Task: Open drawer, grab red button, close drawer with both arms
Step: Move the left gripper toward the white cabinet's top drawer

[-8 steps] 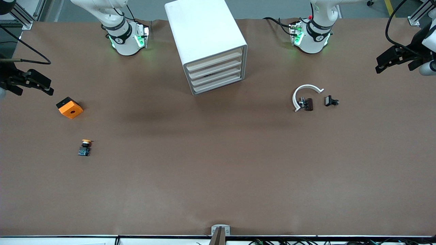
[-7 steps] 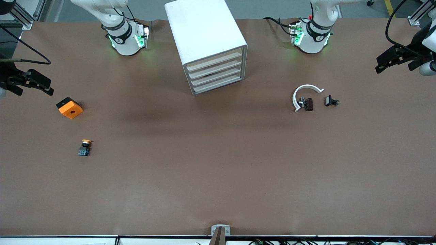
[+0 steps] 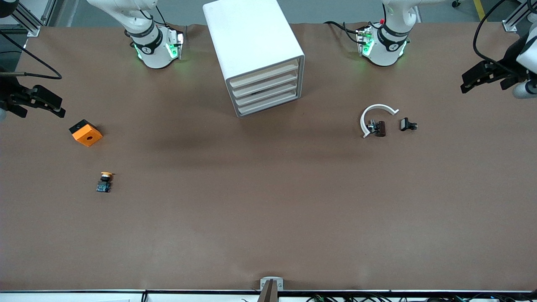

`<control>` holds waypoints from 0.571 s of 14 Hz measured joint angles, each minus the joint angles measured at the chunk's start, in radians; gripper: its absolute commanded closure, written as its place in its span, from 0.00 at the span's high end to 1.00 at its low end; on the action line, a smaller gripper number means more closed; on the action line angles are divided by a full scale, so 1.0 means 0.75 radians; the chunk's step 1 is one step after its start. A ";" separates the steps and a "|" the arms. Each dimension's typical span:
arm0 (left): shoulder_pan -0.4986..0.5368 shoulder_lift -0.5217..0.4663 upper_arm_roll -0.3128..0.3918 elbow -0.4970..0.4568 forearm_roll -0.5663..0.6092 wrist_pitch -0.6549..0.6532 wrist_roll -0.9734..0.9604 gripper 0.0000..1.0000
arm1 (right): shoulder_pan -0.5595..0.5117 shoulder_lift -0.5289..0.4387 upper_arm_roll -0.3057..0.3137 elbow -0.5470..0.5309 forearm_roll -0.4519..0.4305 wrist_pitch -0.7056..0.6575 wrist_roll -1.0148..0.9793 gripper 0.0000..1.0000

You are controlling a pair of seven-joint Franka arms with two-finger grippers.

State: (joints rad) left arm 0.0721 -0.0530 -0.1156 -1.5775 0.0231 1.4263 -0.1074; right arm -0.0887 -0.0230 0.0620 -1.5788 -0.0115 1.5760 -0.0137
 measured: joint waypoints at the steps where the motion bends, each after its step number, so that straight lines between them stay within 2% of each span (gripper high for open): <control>1: 0.002 0.030 0.002 0.000 0.000 0.000 0.000 1.00 | 0.000 0.000 -0.002 0.001 0.000 0.000 0.000 1.00; 4: -0.004 0.153 0.000 0.001 0.000 0.001 -0.009 1.00 | -0.001 0.000 -0.004 0.002 0.000 0.000 0.000 1.00; 8: -0.034 0.338 -0.027 0.052 -0.001 0.009 -0.186 1.00 | -0.001 0.000 -0.004 0.004 0.000 0.000 0.000 1.00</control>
State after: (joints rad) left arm 0.0467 0.2006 -0.1361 -1.5382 0.0226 1.4328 -0.2467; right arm -0.0892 -0.0229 0.0590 -1.5759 -0.0115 1.5760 -0.0137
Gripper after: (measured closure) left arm 0.000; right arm 0.000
